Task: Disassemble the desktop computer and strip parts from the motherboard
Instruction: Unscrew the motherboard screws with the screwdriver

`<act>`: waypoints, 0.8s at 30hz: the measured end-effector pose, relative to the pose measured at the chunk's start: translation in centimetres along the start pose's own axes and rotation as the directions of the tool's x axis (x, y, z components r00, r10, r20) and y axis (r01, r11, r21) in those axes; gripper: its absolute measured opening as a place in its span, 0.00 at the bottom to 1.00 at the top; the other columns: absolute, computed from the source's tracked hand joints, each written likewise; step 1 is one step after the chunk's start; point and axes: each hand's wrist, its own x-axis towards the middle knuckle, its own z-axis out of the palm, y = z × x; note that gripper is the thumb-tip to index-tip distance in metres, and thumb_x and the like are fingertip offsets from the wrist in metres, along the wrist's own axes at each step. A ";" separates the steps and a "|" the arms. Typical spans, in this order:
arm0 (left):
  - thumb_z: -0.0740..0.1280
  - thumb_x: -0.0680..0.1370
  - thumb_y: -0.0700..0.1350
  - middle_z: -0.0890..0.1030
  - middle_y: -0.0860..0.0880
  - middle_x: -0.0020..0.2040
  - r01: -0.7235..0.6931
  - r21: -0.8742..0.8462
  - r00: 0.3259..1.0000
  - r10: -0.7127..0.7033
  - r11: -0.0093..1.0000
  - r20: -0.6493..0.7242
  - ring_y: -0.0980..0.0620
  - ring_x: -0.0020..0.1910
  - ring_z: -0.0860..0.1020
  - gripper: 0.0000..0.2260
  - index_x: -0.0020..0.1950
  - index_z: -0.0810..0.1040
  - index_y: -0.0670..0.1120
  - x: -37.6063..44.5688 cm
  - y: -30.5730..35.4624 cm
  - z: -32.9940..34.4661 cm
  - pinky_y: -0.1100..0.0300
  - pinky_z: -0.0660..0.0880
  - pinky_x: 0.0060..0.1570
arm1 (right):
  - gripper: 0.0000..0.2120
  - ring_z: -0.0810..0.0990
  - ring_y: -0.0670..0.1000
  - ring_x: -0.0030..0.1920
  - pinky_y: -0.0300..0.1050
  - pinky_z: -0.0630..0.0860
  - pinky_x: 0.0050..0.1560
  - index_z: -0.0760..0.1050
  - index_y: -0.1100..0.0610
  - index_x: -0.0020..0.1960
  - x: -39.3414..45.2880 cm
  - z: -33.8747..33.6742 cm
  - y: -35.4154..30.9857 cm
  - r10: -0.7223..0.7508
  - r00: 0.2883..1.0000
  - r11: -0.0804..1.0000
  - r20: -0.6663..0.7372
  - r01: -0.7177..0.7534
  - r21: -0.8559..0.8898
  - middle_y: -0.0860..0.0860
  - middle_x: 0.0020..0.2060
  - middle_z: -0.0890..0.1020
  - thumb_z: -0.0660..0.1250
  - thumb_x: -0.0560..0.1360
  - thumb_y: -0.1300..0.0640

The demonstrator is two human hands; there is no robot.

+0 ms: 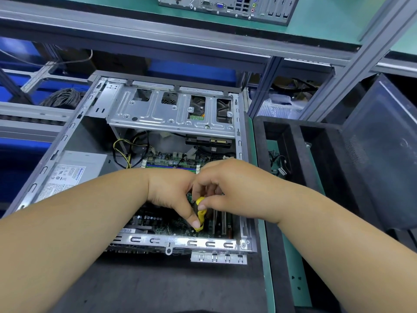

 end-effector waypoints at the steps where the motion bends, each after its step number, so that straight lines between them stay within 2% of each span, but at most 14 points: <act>1: 0.79 0.67 0.47 0.82 0.60 0.40 -0.001 -0.008 1.000 0.001 1.000 0.007 0.62 0.42 0.79 0.09 0.40 0.80 0.57 0.0 0.0 0.0 0.68 0.74 0.49 | 0.06 0.77 0.43 0.44 0.44 0.75 0.49 0.82 0.53 0.51 0.0 0.0 -0.1 -0.001 1.000 1.000 0.005 0.001 -0.002 0.45 0.45 0.78 0.74 0.74 0.56; 5: 0.78 0.69 0.42 0.82 0.63 0.42 -0.024 -0.027 0.999 0.025 0.999 0.046 0.65 0.44 0.79 0.09 0.44 0.82 0.51 -0.3 0.2 -0.4 0.73 0.70 0.48 | 0.08 0.79 0.43 0.42 0.44 0.76 0.50 0.84 0.53 0.51 0.0 -0.4 -0.3 -0.008 0.999 0.999 0.047 0.006 0.033 0.41 0.41 0.76 0.74 0.73 0.62; 7: 0.77 0.69 0.42 0.83 0.61 0.46 -0.012 -0.015 0.999 0.013 1.000 0.048 0.64 0.47 0.79 0.09 0.48 0.83 0.47 -0.3 0.2 -0.6 0.73 0.70 0.51 | 0.10 0.82 0.44 0.42 0.46 0.76 0.51 0.84 0.53 0.51 -0.1 -0.5 -0.3 0.000 0.997 0.999 0.074 -0.004 0.052 0.40 0.41 0.76 0.72 0.74 0.64; 10: 0.77 0.70 0.44 0.84 0.57 0.47 0.012 0.024 0.999 -0.013 1.000 0.035 0.59 0.48 0.80 0.11 0.50 0.84 0.46 -0.2 0.0 -0.4 0.69 0.72 0.52 | 0.12 0.82 0.47 0.47 0.47 0.76 0.54 0.84 0.51 0.53 -0.2 -0.5 -0.2 -0.006 0.997 0.999 0.079 0.002 0.047 0.40 0.44 0.79 0.70 0.74 0.64; 13: 0.79 0.67 0.48 0.83 0.57 0.43 0.028 0.052 1.000 -0.028 0.998 0.007 0.56 0.46 0.80 0.09 0.43 0.82 0.54 -0.1 0.1 -0.1 0.61 0.75 0.54 | 0.08 0.78 0.43 0.46 0.44 0.75 0.52 0.83 0.52 0.53 -0.3 -0.2 0.1 -0.013 1.000 0.998 0.013 0.012 0.059 0.44 0.46 0.80 0.73 0.73 0.57; 17: 0.79 0.65 0.52 0.81 0.64 0.41 0.035 0.080 0.999 -0.035 0.996 0.002 0.64 0.44 0.78 0.10 0.39 0.80 0.62 0.0 0.2 0.0 0.70 0.72 0.49 | 0.12 0.75 0.43 0.41 0.45 0.75 0.47 0.80 0.53 0.49 0.1 0.4 0.1 0.025 0.999 1.000 -0.023 -0.025 0.006 0.46 0.44 0.78 0.76 0.71 0.48; 20: 0.79 0.66 0.50 0.81 0.63 0.41 0.038 0.055 0.999 -0.039 0.998 0.004 0.65 0.43 0.78 0.09 0.41 0.81 0.56 -0.2 0.2 -0.1 0.71 0.71 0.48 | 0.09 0.75 0.43 0.41 0.45 0.75 0.47 0.81 0.53 0.49 0.3 0.5 0.2 0.031 0.999 0.999 -0.018 -0.031 0.006 0.45 0.43 0.78 0.76 0.72 0.51; 24: 0.79 0.68 0.45 0.83 0.60 0.42 0.038 0.054 0.999 -0.038 0.998 0.010 0.61 0.45 0.79 0.09 0.45 0.83 0.49 -0.3 0.2 -0.6 0.66 0.73 0.52 | 0.08 0.77 0.43 0.44 0.43 0.74 0.49 0.83 0.52 0.50 0.3 0.0 0.3 0.009 0.999 0.999 0.046 -0.011 0.033 0.44 0.44 0.79 0.76 0.72 0.58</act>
